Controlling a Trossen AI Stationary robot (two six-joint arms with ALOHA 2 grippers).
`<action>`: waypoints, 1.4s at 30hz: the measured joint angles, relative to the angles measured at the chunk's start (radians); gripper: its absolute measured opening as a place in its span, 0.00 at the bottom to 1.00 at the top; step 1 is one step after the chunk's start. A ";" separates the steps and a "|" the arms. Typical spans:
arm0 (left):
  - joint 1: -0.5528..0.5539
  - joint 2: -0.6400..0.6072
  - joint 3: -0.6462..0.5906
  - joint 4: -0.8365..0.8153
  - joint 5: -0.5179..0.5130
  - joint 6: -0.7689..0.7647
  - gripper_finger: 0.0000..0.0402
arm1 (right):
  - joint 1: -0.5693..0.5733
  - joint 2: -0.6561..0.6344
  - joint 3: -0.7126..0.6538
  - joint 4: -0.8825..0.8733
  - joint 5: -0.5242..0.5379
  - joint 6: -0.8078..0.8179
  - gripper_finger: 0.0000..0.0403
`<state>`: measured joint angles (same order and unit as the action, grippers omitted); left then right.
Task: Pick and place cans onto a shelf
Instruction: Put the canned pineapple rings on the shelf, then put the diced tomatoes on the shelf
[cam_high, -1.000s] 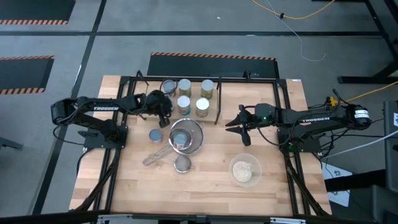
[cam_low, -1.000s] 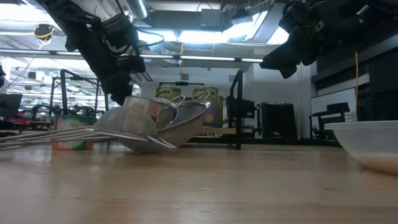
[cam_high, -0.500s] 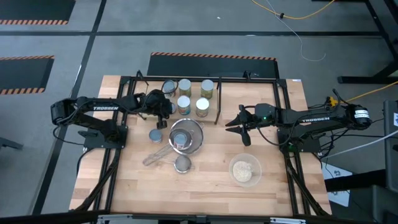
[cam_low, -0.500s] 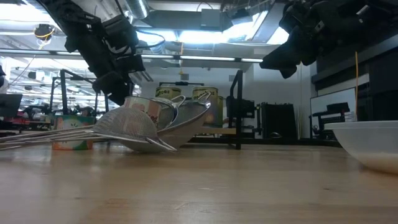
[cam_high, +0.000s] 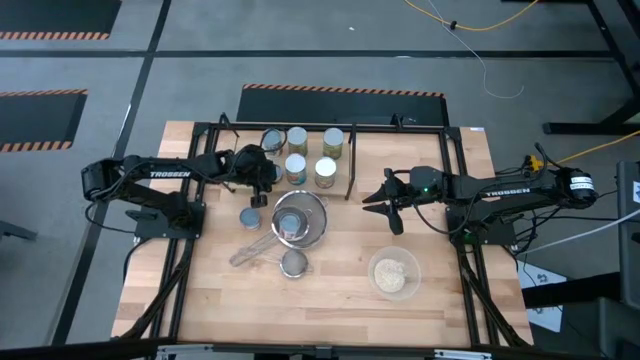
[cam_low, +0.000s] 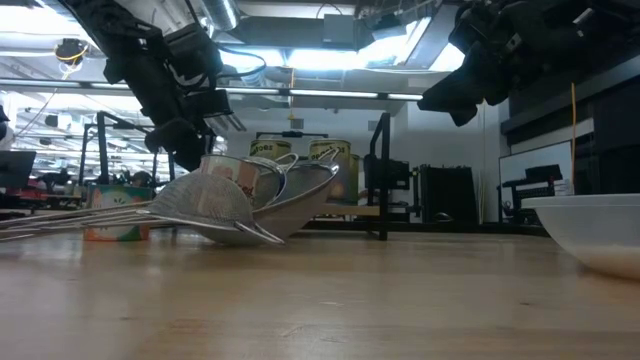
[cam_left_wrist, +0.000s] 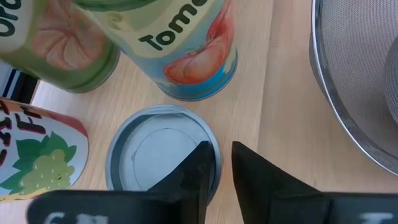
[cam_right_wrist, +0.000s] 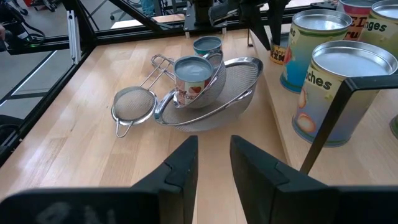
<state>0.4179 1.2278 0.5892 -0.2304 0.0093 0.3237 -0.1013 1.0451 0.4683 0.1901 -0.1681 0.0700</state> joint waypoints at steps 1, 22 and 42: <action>0.000 0.000 0.000 0.002 0.000 0.000 0.16 | 0.000 0.000 0.000 0.000 0.000 0.000 0.24; 0.000 0.002 0.139 -0.167 0.009 -0.067 0.21 | 0.000 0.000 0.000 0.000 0.000 0.000 0.24; -0.318 0.002 0.231 -0.175 0.307 -0.388 0.21 | 0.000 0.000 0.000 0.000 0.000 0.000 0.24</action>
<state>0.1000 1.2293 0.8204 -0.4053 0.3164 -0.0642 -0.1016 1.0451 0.4683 0.1898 -0.1684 0.0700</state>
